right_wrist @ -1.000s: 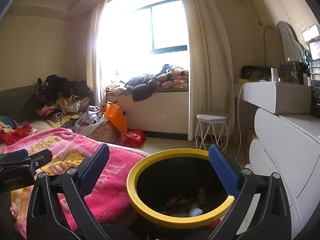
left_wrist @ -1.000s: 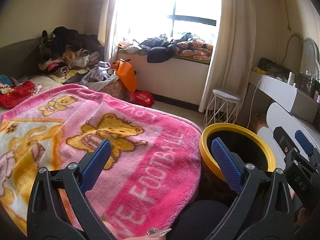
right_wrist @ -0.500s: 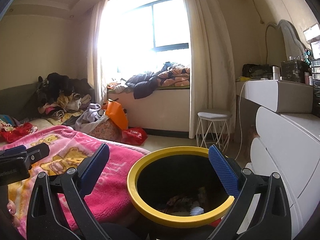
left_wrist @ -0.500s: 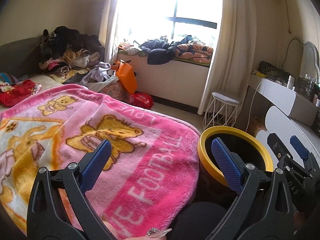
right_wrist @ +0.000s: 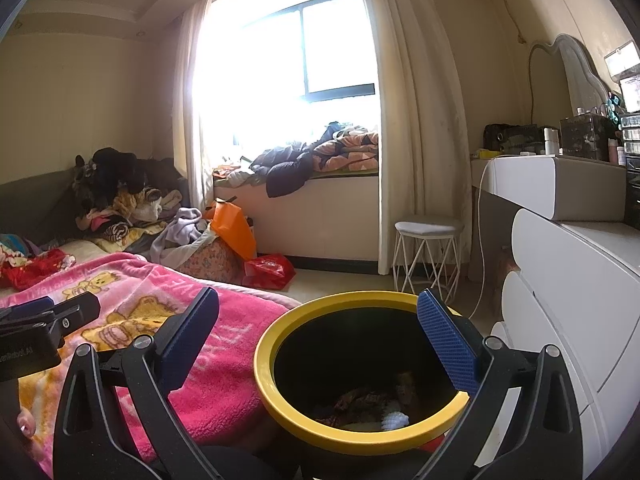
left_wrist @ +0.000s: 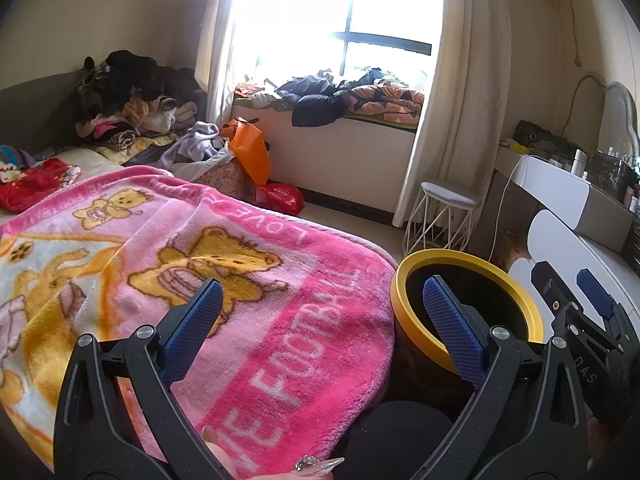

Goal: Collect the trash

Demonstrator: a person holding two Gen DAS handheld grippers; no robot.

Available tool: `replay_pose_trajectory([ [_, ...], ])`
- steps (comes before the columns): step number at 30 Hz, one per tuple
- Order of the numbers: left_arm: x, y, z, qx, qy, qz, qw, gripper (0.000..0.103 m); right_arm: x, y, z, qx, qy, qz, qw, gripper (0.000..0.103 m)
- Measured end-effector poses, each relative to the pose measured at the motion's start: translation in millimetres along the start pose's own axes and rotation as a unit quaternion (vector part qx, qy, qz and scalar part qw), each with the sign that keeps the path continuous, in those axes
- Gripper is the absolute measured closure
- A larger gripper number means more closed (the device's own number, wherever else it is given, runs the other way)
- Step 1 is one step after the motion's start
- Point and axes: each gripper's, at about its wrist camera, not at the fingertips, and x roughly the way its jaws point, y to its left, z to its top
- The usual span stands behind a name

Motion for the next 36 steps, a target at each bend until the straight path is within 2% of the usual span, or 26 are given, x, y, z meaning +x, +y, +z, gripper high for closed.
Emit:
replay_pose_trajectory([
  [36, 1.5, -1.7, -3.6, -0.004, 0.002, -0.001, 1.0, 0.011, -3.1, 3.1, -2.1, 0.005, 0.0, 0.0, 1.0, 0.006],
])
